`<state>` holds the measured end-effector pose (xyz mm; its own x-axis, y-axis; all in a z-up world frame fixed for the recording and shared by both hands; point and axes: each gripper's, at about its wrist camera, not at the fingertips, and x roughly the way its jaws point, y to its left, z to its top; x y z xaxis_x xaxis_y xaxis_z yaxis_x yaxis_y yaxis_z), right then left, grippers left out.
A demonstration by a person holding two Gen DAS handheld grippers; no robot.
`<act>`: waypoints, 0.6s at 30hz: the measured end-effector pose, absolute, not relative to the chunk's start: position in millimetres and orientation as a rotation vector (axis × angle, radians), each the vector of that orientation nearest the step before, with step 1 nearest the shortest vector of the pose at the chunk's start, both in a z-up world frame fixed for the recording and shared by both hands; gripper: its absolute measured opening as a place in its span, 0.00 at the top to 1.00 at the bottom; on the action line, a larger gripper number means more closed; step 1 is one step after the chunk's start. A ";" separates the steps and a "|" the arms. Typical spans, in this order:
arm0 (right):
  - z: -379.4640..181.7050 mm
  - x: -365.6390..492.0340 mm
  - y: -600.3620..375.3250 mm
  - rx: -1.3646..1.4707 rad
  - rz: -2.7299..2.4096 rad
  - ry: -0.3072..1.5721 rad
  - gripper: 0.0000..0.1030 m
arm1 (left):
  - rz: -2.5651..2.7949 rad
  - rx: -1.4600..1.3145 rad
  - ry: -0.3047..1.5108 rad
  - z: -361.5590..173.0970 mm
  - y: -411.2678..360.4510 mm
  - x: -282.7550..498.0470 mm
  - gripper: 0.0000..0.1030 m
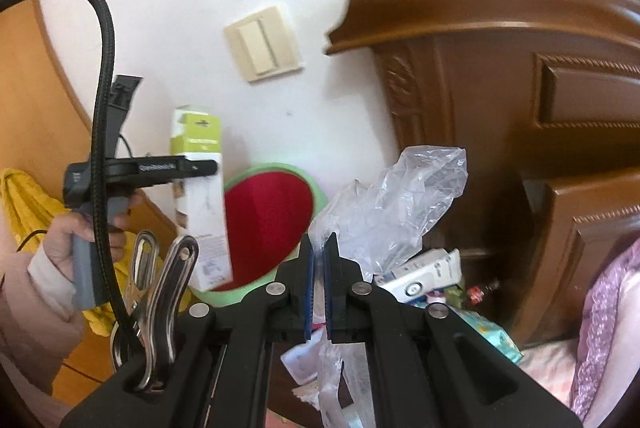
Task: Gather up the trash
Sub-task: 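Carry the carton over the red bucket with the left gripper while the right lifts the bag, then open the left gripper to drop the carton while the right drops the bag into the bucket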
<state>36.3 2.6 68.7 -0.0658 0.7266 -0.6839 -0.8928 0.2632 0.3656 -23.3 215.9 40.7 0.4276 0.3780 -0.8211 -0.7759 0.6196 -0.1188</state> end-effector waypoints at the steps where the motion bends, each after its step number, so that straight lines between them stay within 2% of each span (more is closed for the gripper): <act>1: 69.5 34.9 7.2 -0.224 1.356 0.935 0.95 | 0.761 -0.532 0.855 40.7 216.3 -23.4 0.58; 18: 71.4 -24.4 69.2 -0.253 1.504 0.918 0.95 | 0.723 -0.540 0.866 43.0 225.2 -36.7 0.58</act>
<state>-24.4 69.2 71.4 -0.1839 0.7380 -0.6493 -0.9149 0.1131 0.3876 -36.7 225.2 43.0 0.4423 0.3437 -0.8284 -0.7536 0.6433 -0.1354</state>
